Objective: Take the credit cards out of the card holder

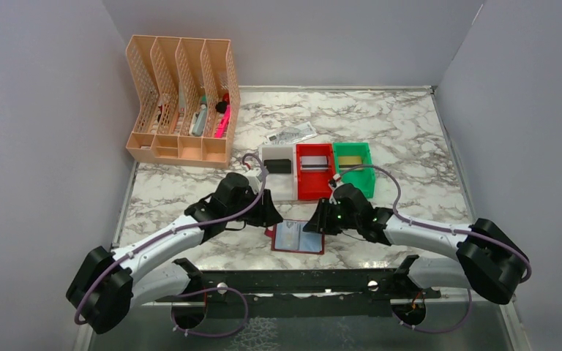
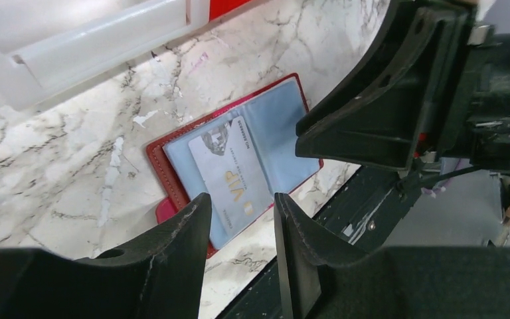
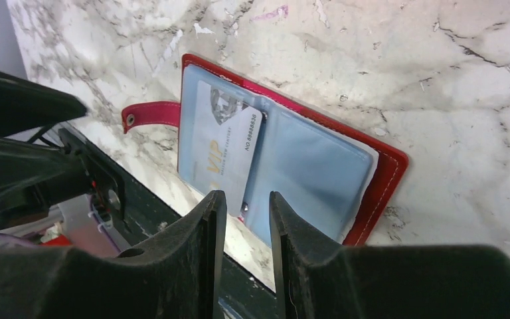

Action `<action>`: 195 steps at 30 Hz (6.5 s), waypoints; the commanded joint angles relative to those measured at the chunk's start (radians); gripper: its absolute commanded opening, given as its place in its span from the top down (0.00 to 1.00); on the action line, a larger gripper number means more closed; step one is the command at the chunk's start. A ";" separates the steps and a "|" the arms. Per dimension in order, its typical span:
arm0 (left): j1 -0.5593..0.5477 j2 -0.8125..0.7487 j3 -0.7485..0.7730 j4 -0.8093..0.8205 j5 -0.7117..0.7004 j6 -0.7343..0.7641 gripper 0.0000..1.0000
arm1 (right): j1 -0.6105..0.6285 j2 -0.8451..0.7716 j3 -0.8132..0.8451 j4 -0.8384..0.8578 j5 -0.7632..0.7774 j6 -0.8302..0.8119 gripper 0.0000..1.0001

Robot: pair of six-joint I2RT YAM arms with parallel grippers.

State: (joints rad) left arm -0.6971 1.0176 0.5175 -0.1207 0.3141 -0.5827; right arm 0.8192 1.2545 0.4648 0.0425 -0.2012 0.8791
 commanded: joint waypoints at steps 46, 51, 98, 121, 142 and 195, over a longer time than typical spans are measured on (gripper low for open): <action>-0.101 0.301 -0.032 0.018 -0.046 0.025 0.83 | 0.003 0.174 -0.086 0.303 -0.125 0.158 0.99; -0.102 0.292 -0.030 0.007 -0.072 0.028 0.84 | -0.027 0.164 -0.114 0.321 -0.156 0.150 0.99; -0.191 0.446 0.014 0.085 -0.085 -0.027 0.82 | -0.048 0.117 -0.204 0.428 -0.146 0.238 0.78; -0.190 0.416 0.016 0.073 -0.094 -0.019 0.82 | -0.050 0.217 -0.205 0.601 -0.200 0.296 0.88; -0.190 0.347 0.053 0.018 -0.133 -0.001 0.82 | -0.051 -0.109 -0.058 -0.014 0.077 0.055 0.99; 0.021 -0.111 0.201 -0.408 -0.785 0.177 0.01 | -0.050 0.023 0.362 -0.009 0.573 -1.075 0.99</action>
State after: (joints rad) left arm -0.6865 0.9298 0.7265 -0.5198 -0.4206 -0.3996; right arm 0.7685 1.2453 0.8051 -0.0586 0.3435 -0.0116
